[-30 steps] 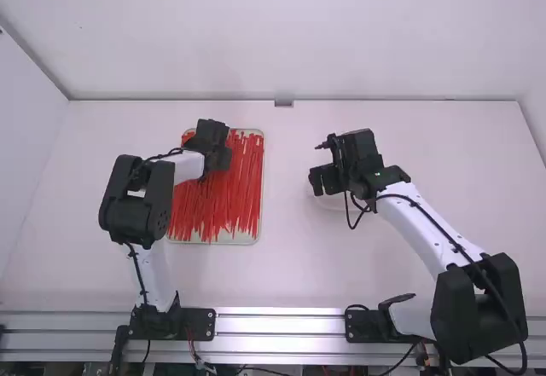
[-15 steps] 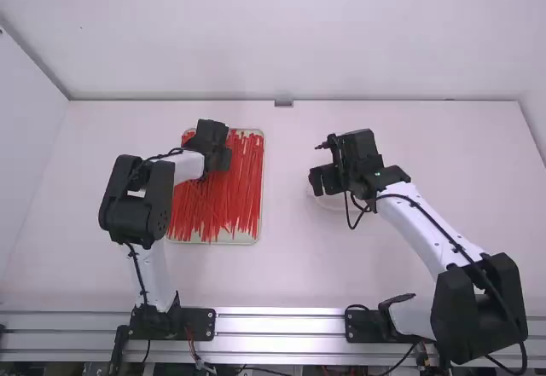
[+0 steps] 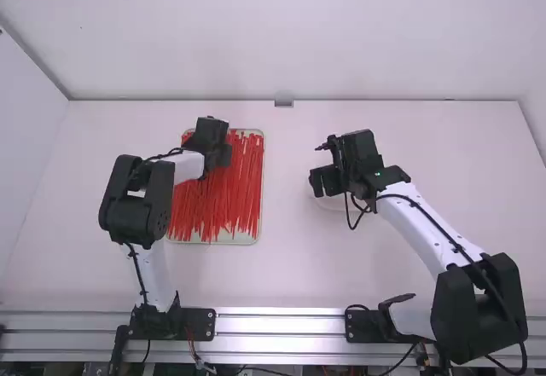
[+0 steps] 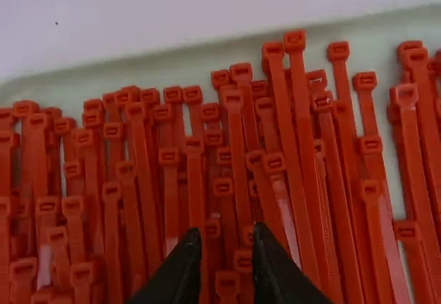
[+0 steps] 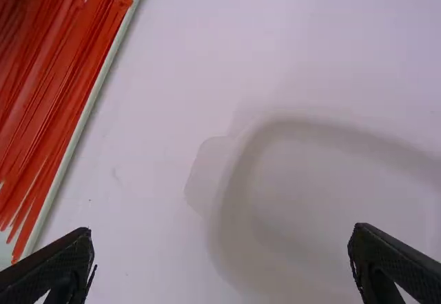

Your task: Fasten the cable tie

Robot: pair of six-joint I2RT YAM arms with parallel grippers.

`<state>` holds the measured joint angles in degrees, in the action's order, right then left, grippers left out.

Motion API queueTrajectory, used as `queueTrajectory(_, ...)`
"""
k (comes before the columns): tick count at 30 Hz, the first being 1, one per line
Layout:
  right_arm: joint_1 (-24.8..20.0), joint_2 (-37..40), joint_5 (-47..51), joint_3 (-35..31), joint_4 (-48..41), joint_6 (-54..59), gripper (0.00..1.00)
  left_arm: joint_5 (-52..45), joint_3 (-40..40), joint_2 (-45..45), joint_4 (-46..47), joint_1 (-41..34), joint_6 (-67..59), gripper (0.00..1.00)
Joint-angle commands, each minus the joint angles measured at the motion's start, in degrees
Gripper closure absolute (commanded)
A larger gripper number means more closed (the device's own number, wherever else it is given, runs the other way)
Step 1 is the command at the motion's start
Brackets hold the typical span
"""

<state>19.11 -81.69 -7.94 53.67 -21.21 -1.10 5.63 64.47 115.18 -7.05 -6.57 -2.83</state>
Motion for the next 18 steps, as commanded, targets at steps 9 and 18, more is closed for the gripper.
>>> queueTrajectory(9,0.07,-0.61,0.24,1.64,-0.11,0.04,0.02,-0.22,-0.79,0.46,1.68,0.15,0.02,0.82)
queueTrajectory(18,0.09,-0.61,0.24,1.64,-0.09,0.07,0.02,-0.24,-0.79,1.97,2.03,0.15,0.07,0.82)
